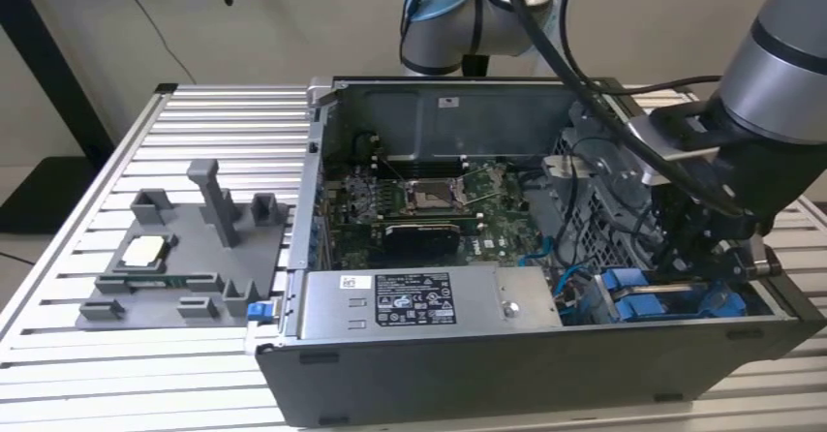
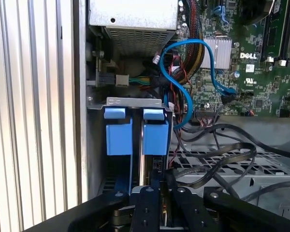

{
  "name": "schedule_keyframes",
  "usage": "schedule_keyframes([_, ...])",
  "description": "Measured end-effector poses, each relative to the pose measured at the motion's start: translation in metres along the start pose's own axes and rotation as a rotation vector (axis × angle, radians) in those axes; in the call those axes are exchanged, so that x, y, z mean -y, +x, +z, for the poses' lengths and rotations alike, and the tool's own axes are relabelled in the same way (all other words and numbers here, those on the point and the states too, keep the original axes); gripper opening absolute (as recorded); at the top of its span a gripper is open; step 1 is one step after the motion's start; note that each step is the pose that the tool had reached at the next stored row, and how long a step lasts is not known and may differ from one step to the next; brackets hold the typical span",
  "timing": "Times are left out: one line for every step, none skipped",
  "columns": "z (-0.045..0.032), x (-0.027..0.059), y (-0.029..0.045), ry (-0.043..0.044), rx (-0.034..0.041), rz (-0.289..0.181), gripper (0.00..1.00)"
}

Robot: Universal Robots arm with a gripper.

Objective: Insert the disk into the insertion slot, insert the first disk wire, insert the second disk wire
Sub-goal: 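Insert the second disk wire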

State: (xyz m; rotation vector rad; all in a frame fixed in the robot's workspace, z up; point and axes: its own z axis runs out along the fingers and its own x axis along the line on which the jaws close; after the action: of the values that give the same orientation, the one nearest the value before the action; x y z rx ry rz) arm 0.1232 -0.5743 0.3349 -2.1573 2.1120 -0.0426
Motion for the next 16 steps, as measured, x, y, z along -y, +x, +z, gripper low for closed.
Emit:
schedule_keyframes([0.0009,-0.0002,0.0001,0.0003,-0.0007,0.000,0.16])
schedule_keyframes([0.0012,-0.0002,0.0001,0.0005,-0.0003,0.000,0.16])
schedule_keyframes([0.0019,-0.0002,0.0001,0.0007,0.0010,0.000,0.18])
schedule_keyframes([0.0020,-0.0002,0.0001,0.0008,0.0015,0.000,0.18])
schedule_keyframes([0.0015,-0.0001,0.0001,0.0006,0.0015,0.000,0.24])
schedule_keyframes([0.0005,0.0000,0.0000,0.0005,0.0018,0.000,0.24])
schedule_keyframes([-0.0011,0.0002,-0.0001,0.0003,0.0017,0.000,0.24])
schedule_keyframes([-0.0031,0.0004,-0.0002,0.0000,0.0012,0.000,0.24])
schedule_keyframes([-0.0049,0.0006,-0.0004,-0.0003,0.0012,0.000,0.24])
schedule_keyframes([-0.0066,0.0008,-0.0005,-0.0005,0.0012,0.000,0.24])
schedule_keyframes([-0.0078,0.0009,-0.0006,-0.0007,0.0011,0.000,0.24])
schedule_keyframes([-0.0080,0.0009,-0.0006,-0.0007,0.0011,0.000,0.24])
schedule_keyframes([-0.0079,0.0009,-0.0006,-0.0008,0.0008,0.000,0.24])
schedule_keyframes([-0.0079,0.0010,-0.0006,-0.0014,-0.0007,0.000,0.24])
schedule_keyframes([-0.0079,0.0016,-0.0006,-0.0034,-0.0030,0.000,0.24])
schedule_keyframes([-0.0080,0.0027,-0.0005,-0.0072,-0.0050,-0.001,0.24])
